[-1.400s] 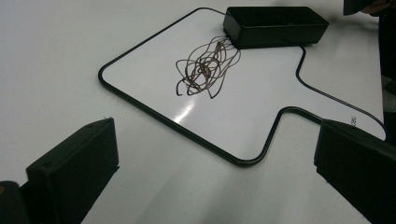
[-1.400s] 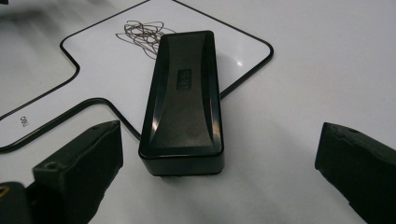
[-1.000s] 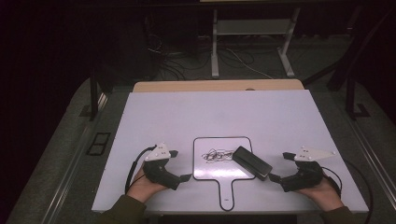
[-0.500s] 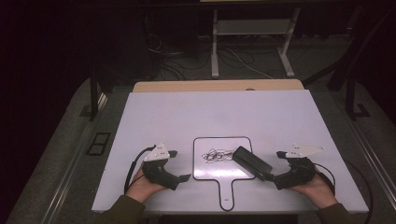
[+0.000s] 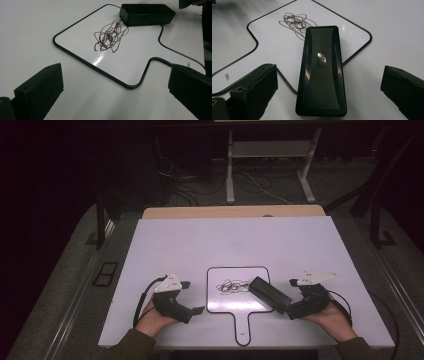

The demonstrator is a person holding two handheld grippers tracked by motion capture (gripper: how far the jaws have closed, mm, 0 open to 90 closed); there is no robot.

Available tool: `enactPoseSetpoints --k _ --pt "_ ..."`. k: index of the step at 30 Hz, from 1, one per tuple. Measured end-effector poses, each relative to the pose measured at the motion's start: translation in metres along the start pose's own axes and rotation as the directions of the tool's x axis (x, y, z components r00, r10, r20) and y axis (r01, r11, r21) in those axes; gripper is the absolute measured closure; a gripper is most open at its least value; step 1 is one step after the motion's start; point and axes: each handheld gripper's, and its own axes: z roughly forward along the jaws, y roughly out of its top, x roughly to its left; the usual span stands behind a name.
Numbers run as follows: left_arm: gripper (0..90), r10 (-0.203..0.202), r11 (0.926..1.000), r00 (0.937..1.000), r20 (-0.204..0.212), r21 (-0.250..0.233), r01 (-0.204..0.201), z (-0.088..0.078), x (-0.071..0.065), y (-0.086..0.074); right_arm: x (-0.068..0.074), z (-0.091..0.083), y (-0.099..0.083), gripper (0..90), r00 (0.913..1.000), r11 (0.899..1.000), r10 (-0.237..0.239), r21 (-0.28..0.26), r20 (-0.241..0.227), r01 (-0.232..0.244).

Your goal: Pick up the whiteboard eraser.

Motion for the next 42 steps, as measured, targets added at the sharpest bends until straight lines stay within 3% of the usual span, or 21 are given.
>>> enactPoseSetpoints --k 27,32,35,42 --pt "0.0 -0.012 0.9999 0.9999 -0.005 -0.005 0.012 0.001 -0.001 0.000 0.001 0.038 0.031 5.0 0.9994 0.995 -0.032 0.094 -0.013 0.033" --pt "0.0 -0.012 0.9999 0.9999 -0.006 -0.005 0.012 0.001 0.000 0.000 -0.001 0.041 0.033 5.6 0.9994 0.993 -0.034 0.114 -0.004 0.034" --pt "0.0 -0.012 0.9999 0.9999 -0.005 -0.004 0.012 0.001 0.000 0.000 0.002 0.041 0.031 12.9 0.9993 0.991 -0.037 0.131 0.004 0.036" --pt "0.0 -0.011 0.9999 0.9999 -0.006 -0.003 0.011 0.002 0.000 0.000 0.004 0.042 0.031 14.4 0.9991 0.988 -0.043 0.146 0.002 0.042"
